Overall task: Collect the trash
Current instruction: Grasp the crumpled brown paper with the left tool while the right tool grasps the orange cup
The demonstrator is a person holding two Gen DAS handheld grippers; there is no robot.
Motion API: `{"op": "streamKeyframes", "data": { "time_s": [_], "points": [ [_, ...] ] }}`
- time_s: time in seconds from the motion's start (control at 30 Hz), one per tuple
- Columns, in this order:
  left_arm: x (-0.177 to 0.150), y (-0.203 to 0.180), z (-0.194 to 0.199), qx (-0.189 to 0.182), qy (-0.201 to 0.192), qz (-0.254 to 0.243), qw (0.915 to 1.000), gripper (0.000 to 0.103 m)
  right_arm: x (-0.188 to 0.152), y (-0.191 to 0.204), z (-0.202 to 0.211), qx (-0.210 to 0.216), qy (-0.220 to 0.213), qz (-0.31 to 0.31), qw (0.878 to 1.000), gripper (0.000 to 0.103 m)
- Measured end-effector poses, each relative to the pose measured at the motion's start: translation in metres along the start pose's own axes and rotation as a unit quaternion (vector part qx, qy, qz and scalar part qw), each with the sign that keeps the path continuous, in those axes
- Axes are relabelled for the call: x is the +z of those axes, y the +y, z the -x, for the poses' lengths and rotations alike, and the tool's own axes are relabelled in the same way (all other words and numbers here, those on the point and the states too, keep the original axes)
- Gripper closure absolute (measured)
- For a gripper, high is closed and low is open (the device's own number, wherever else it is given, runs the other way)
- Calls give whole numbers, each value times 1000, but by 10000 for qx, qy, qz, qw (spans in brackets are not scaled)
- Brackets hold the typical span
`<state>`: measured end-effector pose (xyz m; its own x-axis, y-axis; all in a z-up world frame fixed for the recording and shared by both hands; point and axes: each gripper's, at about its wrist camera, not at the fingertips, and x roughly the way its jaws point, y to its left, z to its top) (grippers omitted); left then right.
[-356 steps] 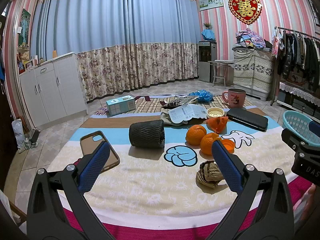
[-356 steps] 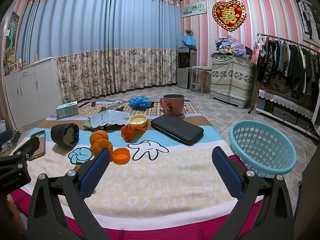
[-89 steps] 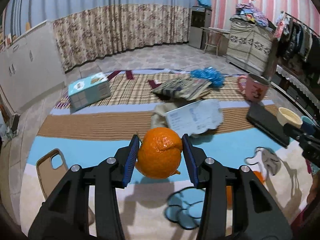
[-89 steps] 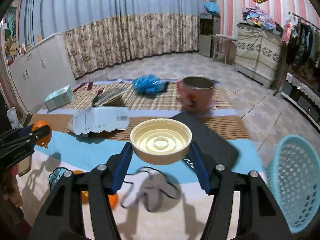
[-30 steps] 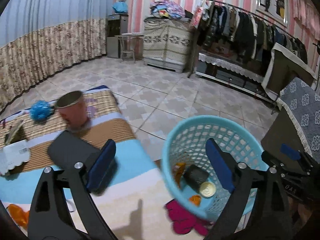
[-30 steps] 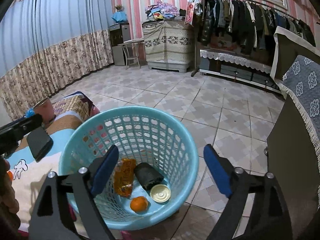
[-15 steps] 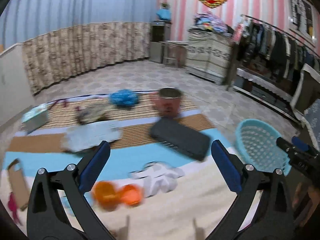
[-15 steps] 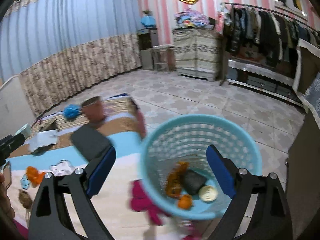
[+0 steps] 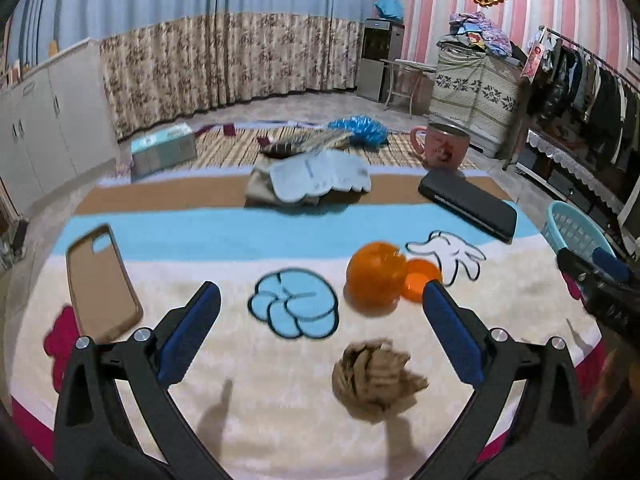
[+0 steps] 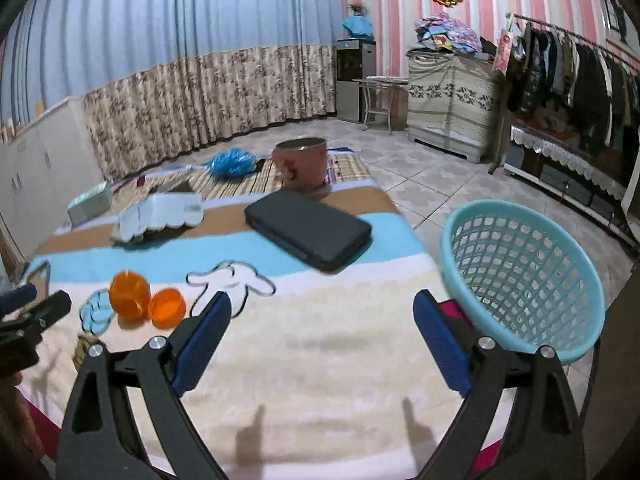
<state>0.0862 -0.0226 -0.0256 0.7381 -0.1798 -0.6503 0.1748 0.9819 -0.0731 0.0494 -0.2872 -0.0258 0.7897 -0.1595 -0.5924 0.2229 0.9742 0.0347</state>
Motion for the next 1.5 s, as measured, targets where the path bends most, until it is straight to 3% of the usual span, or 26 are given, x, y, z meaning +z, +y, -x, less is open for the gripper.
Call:
{"op": "streamKeyframes", "data": {
  "time_s": [0.13, 0.37, 0.5, 0.67, 0.83, 1.1, 1.23, 1.33, 1.43, 1.5],
  "points": [
    [-23, -6, -10, -161, 233, 16, 9996, 5, -2, 5, 2, -6, -99, -25, 9999, 12],
    [-36, -27, -24, -67, 430, -428, 9981, 8, 1, 1, 3, 28, -106, -80, 9999, 12],
    [-41, -27, -32, -294, 697, -357, 9965, 29, 1, -3, -3, 84, 24, -257, 9996, 12],
    [-42, -30, -33, -373, 758, -400, 9956, 48, 0, -4, -6, 94, 68, -333, 9994, 12],
    [-32, -24, -28, -427, 715, -296, 9961, 51, 0, 1, -9, 149, 95, -274, 9995, 12],
    [23, 2, -14, -135, 227, -238, 9994, 51, 3, 41, -15, 424, 133, 485, 9978, 12],
    [44, 17, -16, 133, -52, -302, 9994, 50, 3, 64, -25, 655, 348, 750, 9944, 12],
    [38, 36, -26, 149, 31, 40, 9999, 50, 0, 77, -35, 656, 463, 909, 9926, 12],
    [27, 51, -39, 167, 386, 367, 9984, 50, -4, 87, -47, 681, 617, 988, 9909, 12],
    [28, 55, -39, 235, 326, 356, 9986, 50, -6, 93, -54, 730, 734, 1004, 9895, 12]
  ]
}}
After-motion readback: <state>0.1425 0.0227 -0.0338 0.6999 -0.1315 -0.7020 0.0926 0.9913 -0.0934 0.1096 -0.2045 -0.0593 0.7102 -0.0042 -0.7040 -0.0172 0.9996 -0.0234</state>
